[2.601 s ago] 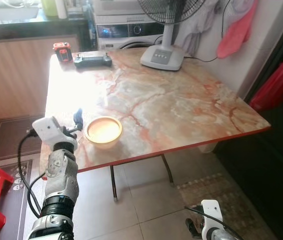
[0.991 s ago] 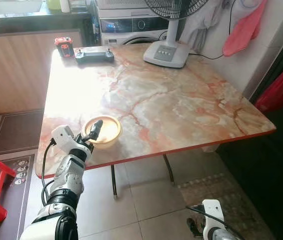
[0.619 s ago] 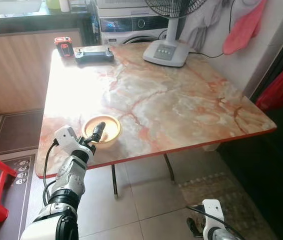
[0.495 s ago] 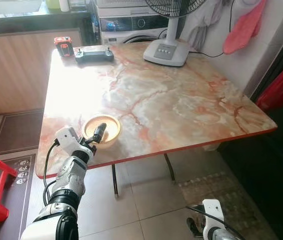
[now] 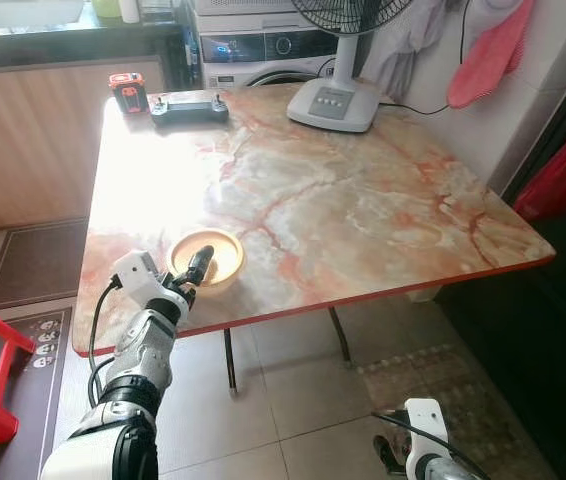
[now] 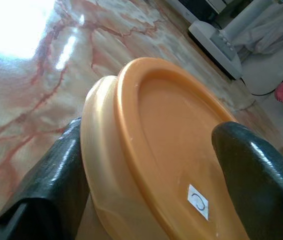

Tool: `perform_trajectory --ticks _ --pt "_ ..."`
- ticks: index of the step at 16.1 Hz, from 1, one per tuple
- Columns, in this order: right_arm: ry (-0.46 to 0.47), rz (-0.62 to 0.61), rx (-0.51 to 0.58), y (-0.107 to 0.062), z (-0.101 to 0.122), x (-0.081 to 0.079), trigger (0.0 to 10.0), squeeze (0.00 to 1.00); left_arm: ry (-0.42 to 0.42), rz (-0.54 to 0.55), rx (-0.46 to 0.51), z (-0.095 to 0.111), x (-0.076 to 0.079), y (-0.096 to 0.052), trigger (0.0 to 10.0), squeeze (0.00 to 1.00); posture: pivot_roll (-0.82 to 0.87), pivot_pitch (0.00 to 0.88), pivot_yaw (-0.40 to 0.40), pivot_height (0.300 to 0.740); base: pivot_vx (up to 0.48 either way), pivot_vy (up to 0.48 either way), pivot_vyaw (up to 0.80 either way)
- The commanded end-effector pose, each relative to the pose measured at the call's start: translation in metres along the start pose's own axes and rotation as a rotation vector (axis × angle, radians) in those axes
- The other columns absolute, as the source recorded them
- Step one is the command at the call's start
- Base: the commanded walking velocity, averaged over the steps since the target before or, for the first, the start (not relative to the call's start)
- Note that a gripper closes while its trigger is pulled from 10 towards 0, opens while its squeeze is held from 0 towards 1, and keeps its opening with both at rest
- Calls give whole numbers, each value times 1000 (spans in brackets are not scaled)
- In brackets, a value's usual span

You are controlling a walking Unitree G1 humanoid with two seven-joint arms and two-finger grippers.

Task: Restocking fridge

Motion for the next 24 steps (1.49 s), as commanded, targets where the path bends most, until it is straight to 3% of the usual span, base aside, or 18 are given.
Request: perform_trajectory --ticks 1,10,17,21,24 --pt "7 -4 6 0 2 1 10000 0 44 0 8 4 2 2 0 0 -6 0 -51 740 0 0 0" --pt "-2 -5 3 0 1 2 10000 0 101 30 34 10 -3 2 0 0 -2 0 -56 740 0 0 0" --pt "-4 -12 8 0 2 3 10000 0 104 67 137 33 -4 5 0 0 4 0 -61 740 0 0 0" --pt "-1 -19 14 0 3 3 10000 0 127 -3 253 62 16 10 0 0 5 0 -58 740 0 0 0" --pt "-2 -20 14 0 2 3 10000 0 78 -44 317 77 30 8 0 0 2 0 -50 740 0 0 0"
Point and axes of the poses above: a point about 5 cm out from each wrist's last joint towards the gripper, its own y axis pointing out of the wrist towards the gripper, its own z axis along the axis of the wrist's last joint, x = y × z, the point moved 3 cm from there along y, pointing out of the wrist towards the gripper, and after that the axes turned 9 degrees about y, right-handed, at the moved point
